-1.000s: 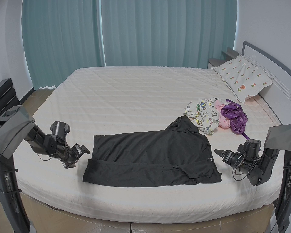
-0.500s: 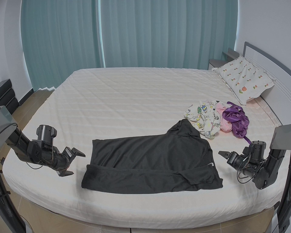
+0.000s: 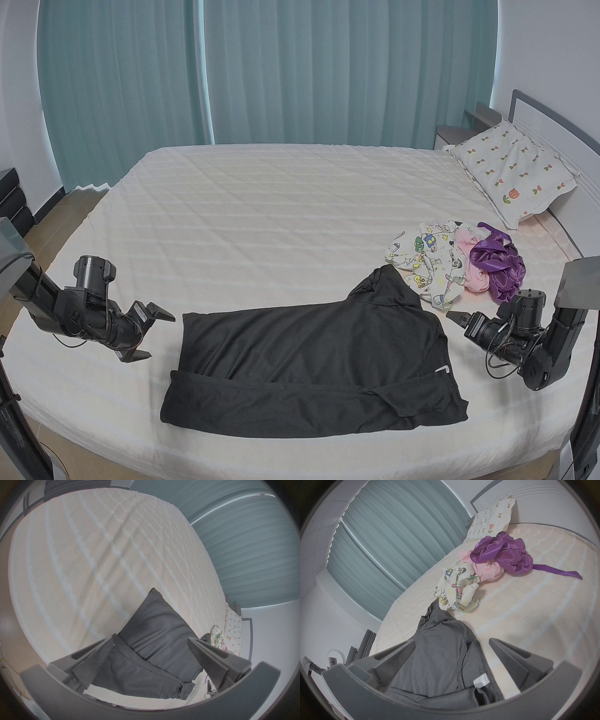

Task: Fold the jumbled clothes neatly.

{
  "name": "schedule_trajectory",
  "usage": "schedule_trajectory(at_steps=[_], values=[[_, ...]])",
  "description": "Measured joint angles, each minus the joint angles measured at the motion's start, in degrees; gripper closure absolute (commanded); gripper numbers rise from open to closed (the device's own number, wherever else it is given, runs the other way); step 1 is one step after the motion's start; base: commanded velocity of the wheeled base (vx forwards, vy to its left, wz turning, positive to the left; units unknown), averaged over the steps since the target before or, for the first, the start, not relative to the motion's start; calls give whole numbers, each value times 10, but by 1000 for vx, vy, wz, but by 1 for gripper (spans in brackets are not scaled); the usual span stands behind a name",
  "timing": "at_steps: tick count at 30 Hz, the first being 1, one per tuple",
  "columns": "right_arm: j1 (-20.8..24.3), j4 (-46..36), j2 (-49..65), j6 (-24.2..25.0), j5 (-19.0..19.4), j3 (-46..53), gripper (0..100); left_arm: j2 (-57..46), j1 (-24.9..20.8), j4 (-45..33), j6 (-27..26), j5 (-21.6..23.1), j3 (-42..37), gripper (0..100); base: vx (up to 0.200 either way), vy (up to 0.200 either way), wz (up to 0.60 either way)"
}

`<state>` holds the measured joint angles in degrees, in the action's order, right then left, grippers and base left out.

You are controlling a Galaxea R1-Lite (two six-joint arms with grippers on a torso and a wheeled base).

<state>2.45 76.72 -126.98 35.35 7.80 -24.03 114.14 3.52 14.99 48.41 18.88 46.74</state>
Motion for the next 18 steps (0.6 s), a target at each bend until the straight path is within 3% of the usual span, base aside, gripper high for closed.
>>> schedule_trajectory(at_steps=[12, 18], values=[[4, -2, -7, -1, 0, -8, 0, 38, -4, 2, -5, -23, 58, 0, 0, 0, 0], [6, -7, -15, -1, 0, -25, 0, 96, -16, 5, -9, -85, 132, 0, 0, 0, 0]])
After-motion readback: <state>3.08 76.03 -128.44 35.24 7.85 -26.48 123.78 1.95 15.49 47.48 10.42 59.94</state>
